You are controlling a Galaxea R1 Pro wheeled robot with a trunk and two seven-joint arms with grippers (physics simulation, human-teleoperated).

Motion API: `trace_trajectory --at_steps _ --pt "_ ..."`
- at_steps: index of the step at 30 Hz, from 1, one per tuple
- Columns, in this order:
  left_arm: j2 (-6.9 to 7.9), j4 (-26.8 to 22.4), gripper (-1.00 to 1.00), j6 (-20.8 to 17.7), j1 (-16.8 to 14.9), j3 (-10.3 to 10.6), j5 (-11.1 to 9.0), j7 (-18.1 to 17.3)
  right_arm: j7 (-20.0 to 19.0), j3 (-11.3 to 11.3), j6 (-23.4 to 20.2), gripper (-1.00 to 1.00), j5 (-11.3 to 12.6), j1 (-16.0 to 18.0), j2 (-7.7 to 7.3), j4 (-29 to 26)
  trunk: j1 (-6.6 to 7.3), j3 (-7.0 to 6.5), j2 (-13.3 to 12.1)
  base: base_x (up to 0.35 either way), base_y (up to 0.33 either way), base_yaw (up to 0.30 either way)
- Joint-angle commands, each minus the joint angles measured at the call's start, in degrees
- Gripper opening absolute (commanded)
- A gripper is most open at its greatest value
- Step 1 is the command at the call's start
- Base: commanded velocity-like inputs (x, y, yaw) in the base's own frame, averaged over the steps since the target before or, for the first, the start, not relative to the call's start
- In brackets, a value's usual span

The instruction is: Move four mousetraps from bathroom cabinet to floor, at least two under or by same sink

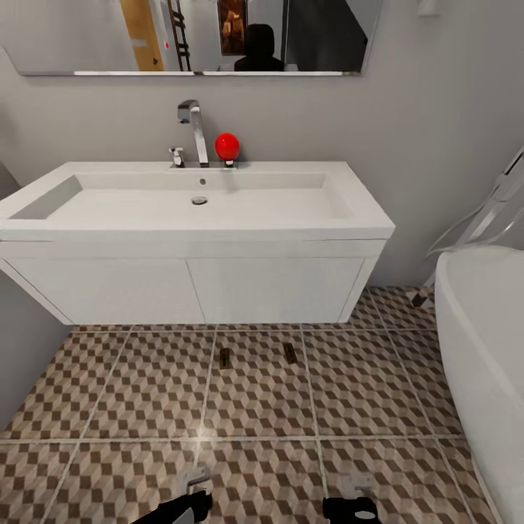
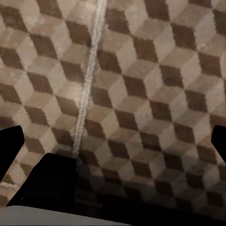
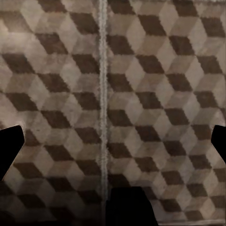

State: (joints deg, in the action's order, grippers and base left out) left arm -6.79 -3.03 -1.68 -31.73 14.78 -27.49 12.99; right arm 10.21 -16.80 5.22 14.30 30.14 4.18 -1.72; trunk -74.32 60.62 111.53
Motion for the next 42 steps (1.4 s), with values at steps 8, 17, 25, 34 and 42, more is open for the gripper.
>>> trace_trajectory --at_steps 8,17,25,34,42 --pt "0.22 -0.1 1.00 0.4 1.9 0.5 -0.5 0.3 0.1 -0.5 2.0 1.00 -2.0 -2.7 0.18 0.0 1.77 -1.41 -3.2 0.000 0.000 0.000" --pt "0.71 0.0 1.00 0.5 4.5 0.5 -0.5 0.3 0.1 -0.5 3.0 1.00 -6.5 -4.6 0.21 0.1 3.75 -3.03 -6.8 0.000 0.000 0.000" --pt "0.89 0.0 1.00 0.5 6.8 0.5 -0.5 0.3 -0.1 -0.5 3.2 1.00 -7.2 -6.0 0.22 0.1 5.50 -4.46 -10.0 0.000 0.000 0.000" --pt "1.66 1.7 1.00 0.5 7.8 0.5 -0.5 0.3 -0.4 -0.4 3.2 1.00 -7.2 -7.1 0.07 0.1 7.48 -6.08 -13.6 0.000 0.000 0.000" --pt "2.04 3.1 1.00 0.5 7.9 0.5 -0.5 0.3 -0.4 -0.4 3.2 1.00 -7.0 -7.3 0.11 0.4 9.24 -7.51 -16.8 0.000 0.000 0.000"
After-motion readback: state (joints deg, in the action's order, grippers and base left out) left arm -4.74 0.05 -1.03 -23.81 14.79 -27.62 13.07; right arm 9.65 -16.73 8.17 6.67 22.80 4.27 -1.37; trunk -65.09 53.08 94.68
